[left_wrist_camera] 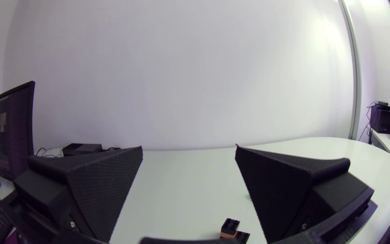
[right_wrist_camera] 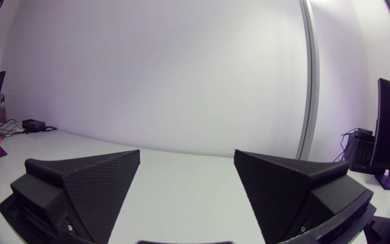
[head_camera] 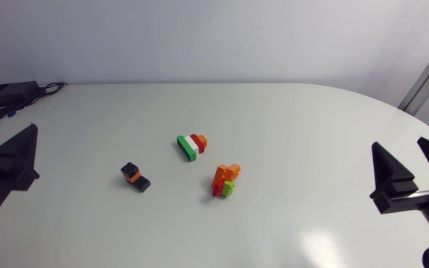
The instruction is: Disassemble duplo
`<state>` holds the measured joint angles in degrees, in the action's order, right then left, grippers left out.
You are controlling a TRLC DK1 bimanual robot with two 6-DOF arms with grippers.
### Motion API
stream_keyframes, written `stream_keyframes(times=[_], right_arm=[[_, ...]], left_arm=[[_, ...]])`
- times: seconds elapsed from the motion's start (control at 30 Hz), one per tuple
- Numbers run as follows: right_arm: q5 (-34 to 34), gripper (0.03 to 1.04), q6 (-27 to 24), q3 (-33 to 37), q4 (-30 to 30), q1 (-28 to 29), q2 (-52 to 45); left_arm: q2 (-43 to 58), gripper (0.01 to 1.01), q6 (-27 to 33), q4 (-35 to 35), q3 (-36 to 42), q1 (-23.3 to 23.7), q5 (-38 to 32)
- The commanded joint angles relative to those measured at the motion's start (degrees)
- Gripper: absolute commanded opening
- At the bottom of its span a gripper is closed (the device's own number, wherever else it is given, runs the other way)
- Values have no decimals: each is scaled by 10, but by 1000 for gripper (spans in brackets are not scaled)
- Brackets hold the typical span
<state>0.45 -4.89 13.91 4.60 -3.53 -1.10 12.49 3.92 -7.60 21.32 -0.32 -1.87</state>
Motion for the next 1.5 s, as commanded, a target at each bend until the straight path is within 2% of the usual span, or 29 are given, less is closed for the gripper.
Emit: stream_keyframes(times=[0.0,0.23,0.37,0.47,0.53,0.63,0.77,0.87,1.0,1.13,1.37,1.47], right_arm=[[7,998,15,29,-2,-7,-36],[17,998,15,99,-25,-7,-166],[25,998,18,150,-28,-7,-265],[25,998,22,191,-13,-5,-349],[14,998,42,218,8,-2,-401],[0,998,78,249,36,2,-458],[-1,998,95,264,35,16,-508],[-12,998,95,277,50,20,-552],[-53,998,89,314,117,34,-614],[-56,998,61,326,155,29,-650],[-69,998,-75,314,184,8,-660],[-75,998,-87,306,192,-3,-649]], left_arm=[[71,925,-14,-7,36,-12,0],[286,920,-36,-37,124,-43,0],[375,862,-50,-73,176,-43,2],[450,826,-37,-99,218,-43,10],[501,826,-11,-116,247,-43,34],[548,823,21,-124,280,-22,110],[603,826,85,-131,299,-34,113],[655,833,162,-166,315,-44,118],[714,859,209,-183,322,-44,140],[734,857,209,-182,316,-61,135],[758,852,206,-185,298,-88,98],[777,852,207,-183,296,-87,71]])
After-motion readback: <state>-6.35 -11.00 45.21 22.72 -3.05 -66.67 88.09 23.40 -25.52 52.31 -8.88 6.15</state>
